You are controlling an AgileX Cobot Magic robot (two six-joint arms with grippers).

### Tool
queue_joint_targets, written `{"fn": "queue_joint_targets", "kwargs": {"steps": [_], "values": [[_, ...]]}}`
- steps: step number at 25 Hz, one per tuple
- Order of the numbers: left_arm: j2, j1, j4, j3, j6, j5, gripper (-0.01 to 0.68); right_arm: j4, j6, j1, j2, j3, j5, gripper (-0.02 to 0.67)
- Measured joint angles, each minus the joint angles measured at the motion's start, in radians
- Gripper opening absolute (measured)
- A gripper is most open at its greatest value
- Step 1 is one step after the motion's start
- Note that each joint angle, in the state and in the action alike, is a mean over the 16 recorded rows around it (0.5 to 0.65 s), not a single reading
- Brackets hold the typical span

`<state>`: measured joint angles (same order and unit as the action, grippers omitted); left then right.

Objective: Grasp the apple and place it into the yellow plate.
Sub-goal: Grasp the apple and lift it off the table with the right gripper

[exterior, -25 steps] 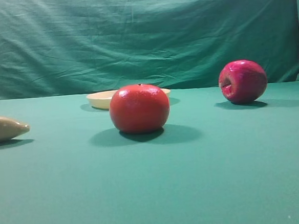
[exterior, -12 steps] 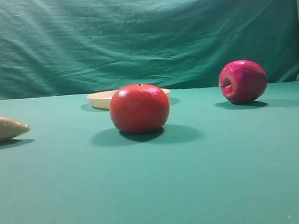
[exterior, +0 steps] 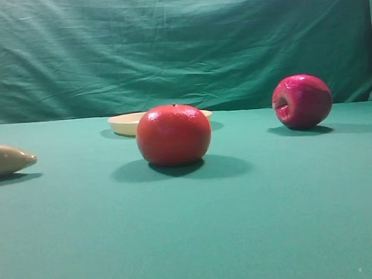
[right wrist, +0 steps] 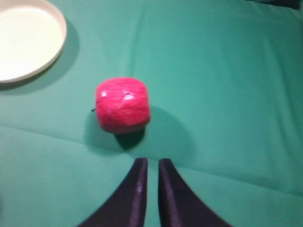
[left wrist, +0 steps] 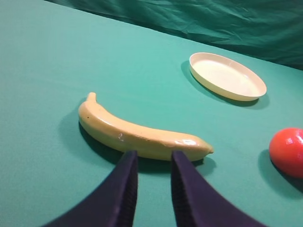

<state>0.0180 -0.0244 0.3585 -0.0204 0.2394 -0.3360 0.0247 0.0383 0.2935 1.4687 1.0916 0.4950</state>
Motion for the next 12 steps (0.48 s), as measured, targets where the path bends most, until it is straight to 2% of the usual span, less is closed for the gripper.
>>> {"fn": "queue_joint_targets", "kwargs": {"steps": [9,12], "values": [[0.000,0.000,0.000,0.000,0.000,0.000,0.157,-0.002,-0.018,0.025,0.170,0.095,0.011,0.506],[0.000,0.000,0.000,0.000,0.000,0.000,0.157,-0.002,-0.039,0.020,0.219,0.108,0.008,0.596]]}}
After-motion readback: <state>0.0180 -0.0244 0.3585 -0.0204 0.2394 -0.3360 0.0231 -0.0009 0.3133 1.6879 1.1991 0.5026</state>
